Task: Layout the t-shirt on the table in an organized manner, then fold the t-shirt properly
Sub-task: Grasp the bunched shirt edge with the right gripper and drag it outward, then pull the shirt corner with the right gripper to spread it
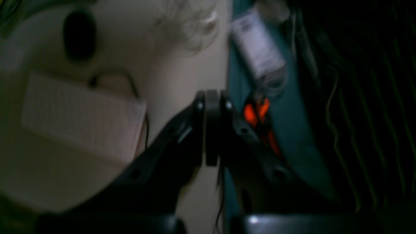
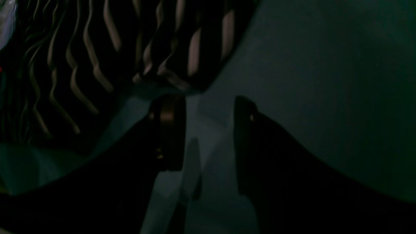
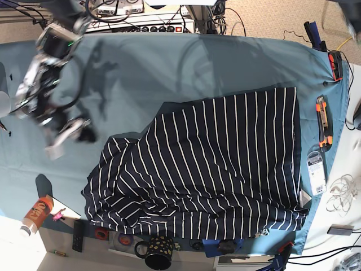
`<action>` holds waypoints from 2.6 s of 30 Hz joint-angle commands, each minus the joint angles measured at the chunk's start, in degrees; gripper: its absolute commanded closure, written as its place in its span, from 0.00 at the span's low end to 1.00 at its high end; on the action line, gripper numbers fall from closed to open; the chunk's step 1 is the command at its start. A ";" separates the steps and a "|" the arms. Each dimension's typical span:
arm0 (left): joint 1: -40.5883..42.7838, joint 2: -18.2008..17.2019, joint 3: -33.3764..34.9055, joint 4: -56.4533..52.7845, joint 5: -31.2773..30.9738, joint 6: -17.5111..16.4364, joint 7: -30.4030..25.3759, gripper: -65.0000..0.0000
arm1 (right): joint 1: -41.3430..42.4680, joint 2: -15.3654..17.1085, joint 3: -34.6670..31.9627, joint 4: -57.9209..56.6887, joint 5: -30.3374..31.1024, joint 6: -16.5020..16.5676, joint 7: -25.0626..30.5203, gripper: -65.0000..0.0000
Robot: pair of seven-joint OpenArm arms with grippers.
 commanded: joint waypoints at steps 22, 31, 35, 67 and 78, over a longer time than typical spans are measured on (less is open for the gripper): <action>7.85 -0.81 -16.33 1.27 -10.10 -2.01 -1.09 1.00 | 7.85 -8.50 -13.88 -1.57 -23.58 -13.11 17.94 0.85; 7.85 -0.79 -16.33 1.27 -10.10 -2.01 -1.55 1.00 | 8.98 -8.20 -15.93 16.00 -23.69 -13.46 -0.15 1.00; 7.87 -0.79 -16.33 1.27 -10.08 -2.01 -1.51 1.00 | 5.97 -6.54 -15.91 31.28 -26.53 -14.19 -1.42 1.00; 8.00 -0.76 -16.31 1.20 -12.63 -1.99 -2.38 1.00 | -6.38 3.04 15.19 30.05 -6.64 0.36 11.65 1.00; 8.00 -0.74 -16.31 1.20 -12.63 -1.99 -2.54 1.00 | 4.50 6.58 1.40 11.80 -7.15 0.36 7.21 0.60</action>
